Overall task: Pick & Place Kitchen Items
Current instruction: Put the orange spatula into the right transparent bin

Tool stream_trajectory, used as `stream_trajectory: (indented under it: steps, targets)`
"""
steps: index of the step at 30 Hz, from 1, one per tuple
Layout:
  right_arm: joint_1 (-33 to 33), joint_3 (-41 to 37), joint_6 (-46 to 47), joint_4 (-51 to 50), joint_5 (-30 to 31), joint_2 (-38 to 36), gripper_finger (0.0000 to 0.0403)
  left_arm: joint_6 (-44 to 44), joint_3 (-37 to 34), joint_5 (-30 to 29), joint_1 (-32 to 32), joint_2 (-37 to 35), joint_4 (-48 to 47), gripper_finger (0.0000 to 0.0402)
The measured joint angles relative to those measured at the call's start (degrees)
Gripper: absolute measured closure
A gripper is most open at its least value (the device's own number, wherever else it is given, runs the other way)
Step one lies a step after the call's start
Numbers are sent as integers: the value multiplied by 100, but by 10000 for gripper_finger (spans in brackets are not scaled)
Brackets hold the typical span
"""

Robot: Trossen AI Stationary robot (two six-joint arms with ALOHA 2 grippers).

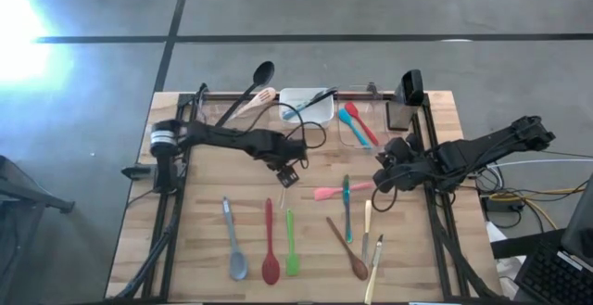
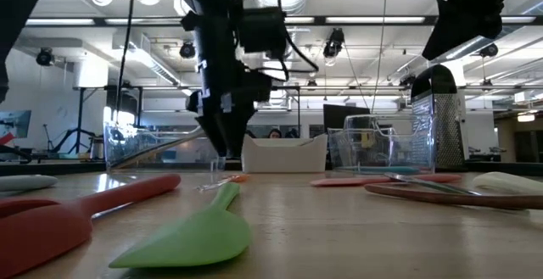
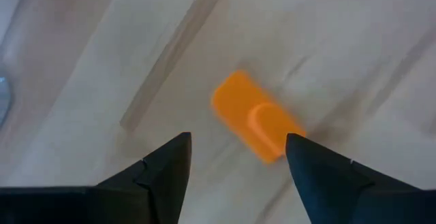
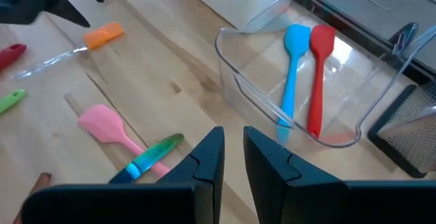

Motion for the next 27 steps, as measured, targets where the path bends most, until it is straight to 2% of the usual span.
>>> stream_trajectory:
  steps: [6,13,17,27]
  targets:
    - [0,-47,-52,75,1,47,351,215,226,48,9,430,-171,149]
    - [0,-47,-41,109,-11,50,351,694,351,323,14,548,-47,148]
    - [0,-47,-39,131,-16,50,351,742,349,542,20,546,108,147]
    - [0,-47,-46,189,-16,50,351,605,279,606,109,666,182,147]
